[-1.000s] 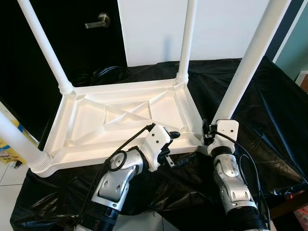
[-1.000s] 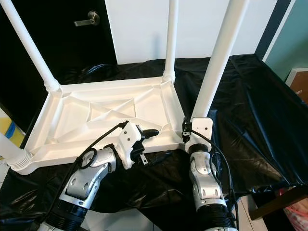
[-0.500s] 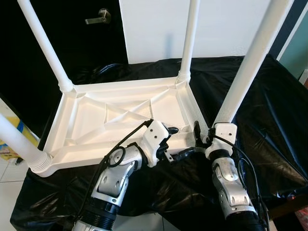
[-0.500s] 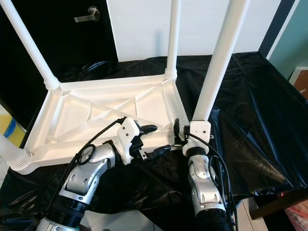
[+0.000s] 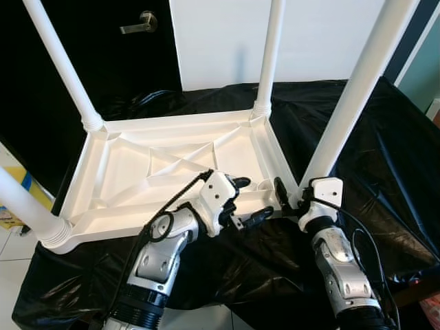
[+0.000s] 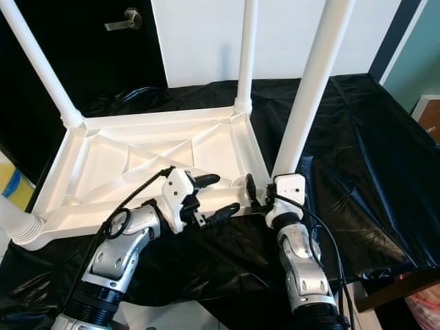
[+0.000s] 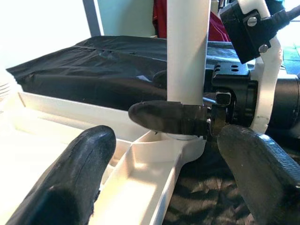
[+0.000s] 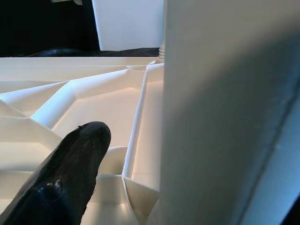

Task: Building children table

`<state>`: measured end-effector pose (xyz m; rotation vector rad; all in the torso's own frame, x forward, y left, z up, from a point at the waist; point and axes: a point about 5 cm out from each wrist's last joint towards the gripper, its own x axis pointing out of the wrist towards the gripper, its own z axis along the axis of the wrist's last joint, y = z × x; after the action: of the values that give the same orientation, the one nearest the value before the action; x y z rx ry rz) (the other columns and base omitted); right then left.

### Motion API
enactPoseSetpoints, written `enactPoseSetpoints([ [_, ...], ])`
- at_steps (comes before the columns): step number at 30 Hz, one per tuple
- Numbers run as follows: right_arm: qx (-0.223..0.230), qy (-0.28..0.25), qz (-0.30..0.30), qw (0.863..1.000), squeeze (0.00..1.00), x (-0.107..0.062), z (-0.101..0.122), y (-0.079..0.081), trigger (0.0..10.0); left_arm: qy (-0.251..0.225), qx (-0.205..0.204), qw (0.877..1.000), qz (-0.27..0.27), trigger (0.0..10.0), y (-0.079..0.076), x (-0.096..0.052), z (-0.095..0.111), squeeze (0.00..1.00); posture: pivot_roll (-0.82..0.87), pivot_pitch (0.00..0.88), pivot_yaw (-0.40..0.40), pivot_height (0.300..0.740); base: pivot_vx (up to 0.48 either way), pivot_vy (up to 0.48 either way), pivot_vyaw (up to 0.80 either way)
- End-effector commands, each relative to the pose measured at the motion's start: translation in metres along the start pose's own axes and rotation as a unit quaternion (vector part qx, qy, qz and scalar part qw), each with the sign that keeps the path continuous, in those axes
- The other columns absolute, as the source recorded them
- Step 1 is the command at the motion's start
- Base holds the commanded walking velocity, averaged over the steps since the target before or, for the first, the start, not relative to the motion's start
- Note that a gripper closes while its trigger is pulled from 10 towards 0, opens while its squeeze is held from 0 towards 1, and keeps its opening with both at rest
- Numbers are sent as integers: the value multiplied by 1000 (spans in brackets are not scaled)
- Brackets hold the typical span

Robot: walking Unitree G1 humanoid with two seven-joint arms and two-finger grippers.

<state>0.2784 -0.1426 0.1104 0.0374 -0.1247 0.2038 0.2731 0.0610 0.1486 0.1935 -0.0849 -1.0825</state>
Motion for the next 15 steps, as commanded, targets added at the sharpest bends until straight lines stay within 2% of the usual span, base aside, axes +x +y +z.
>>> enactPoseSetpoints([
  [1, 15, 15, 57, 998, 0, -2, -5, 18, 10000, 3, 0, 996, 91, 10000, 13, -3, -2, 0, -97, 21, 11, 740, 0, 0, 0],
  [3, 15, 15, 57, 998, 0, -2, -5, 18, 10000, 3, 0, 996, 91, 10000, 13, -3, -2, 0, -97, 21, 11, 740, 0, 0, 0],
  [6, 20, 22, 116, 993, 0, -9, -2, 22, 10000, -1, 6, 995, 104, 10000, 23, -9, 2, 0, -104, 20, 14, 740, 0, 0, 0],
  [8, 20, 22, 116, 993, 0, -9, -2, 22, 10000, -1, 6, 995, 104, 10000, 23, -9, 2, 0, -104, 20, 14, 740, 0, 0, 0],
  [9, 20, 26, 142, 989, 0, -14, -1, 23, 10000, 0, 7, 994, 105, 10000, 26, -13, 2, 0, -107, 20, 17, 740, 0, 0, 0],
  [13, 3, 37, 162, 986, 0, -19, 1, 11, 10000, 16, 11, 996, 87, 10000, 28, -21, -1, 0, -108, 20, 19, 740, 0, 0, 0],
  [14, -3, 43, 169, 985, 0, -20, 2, 2, 10000, 26, 8, 997, 67, 10000, 24, -23, -4, 0, -111, 19, 23, 740, 0, 0, 0],
  [15, -3, 43, 169, 985, 0, -20, 2, 2, 10000, 26, 8, 997, 67, 10000, 24, -23, -4, 0, -111, 19, 23, 740, 0, 0, 0],
])
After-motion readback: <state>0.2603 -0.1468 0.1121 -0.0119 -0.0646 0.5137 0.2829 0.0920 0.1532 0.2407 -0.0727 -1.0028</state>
